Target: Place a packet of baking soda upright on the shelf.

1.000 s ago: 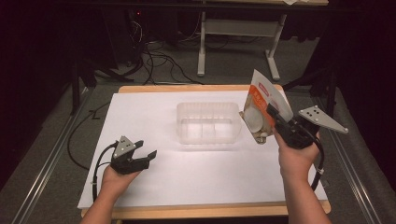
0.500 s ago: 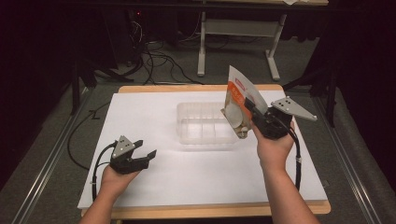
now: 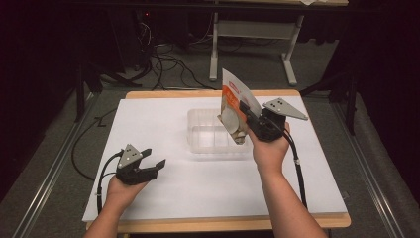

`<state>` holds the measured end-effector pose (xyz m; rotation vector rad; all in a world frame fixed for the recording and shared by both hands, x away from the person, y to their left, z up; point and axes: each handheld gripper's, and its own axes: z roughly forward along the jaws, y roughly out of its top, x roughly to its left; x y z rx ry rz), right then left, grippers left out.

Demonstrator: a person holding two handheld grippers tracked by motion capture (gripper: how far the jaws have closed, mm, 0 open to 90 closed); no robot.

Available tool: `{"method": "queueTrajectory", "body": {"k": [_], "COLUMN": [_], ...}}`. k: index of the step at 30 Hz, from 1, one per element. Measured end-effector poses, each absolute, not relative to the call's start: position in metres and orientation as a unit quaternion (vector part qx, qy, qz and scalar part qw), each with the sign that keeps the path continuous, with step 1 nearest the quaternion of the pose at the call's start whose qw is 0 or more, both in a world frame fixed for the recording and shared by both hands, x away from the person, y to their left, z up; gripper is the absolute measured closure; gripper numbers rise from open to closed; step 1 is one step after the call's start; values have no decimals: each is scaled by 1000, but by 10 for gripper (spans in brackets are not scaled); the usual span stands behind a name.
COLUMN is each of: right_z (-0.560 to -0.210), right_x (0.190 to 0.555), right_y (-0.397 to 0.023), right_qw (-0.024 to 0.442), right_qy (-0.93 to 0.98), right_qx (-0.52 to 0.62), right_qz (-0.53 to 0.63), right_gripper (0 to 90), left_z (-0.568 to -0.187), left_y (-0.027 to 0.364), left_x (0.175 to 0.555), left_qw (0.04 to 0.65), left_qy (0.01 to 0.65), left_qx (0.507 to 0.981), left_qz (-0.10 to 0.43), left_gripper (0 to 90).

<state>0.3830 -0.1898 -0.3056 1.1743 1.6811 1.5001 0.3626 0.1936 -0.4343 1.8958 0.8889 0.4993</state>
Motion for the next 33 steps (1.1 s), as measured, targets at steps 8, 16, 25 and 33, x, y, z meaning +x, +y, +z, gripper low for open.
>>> {"method": "queueTrajectory", "body": {"k": [8, 16, 25, 33], "right_z": [-311, -321, -331, -343], "right_x": [393, 407, 423, 434], "right_y": [-173, -156, -137, -125], "right_qw": [291, 275, 268, 268], "right_qy": [633, 636, 636, 635], "right_qx": [444, 448, 457, 469], "right_qz": [563, 564, 562, 552], "right_gripper": [900, 900, 900, 900], "left_z": [-434, -435, -434, -434], "left_y": [194, 194, 197, 196], "left_x": [363, 363, 363, 363], "left_qw": [476, 467, 470, 472], "left_qy": [367, 365, 363, 362], "left_qx": [772, 776, 775, 775], "left_qz": [209, 214, 217, 213], "left_gripper": [315, 315, 348, 327]}}
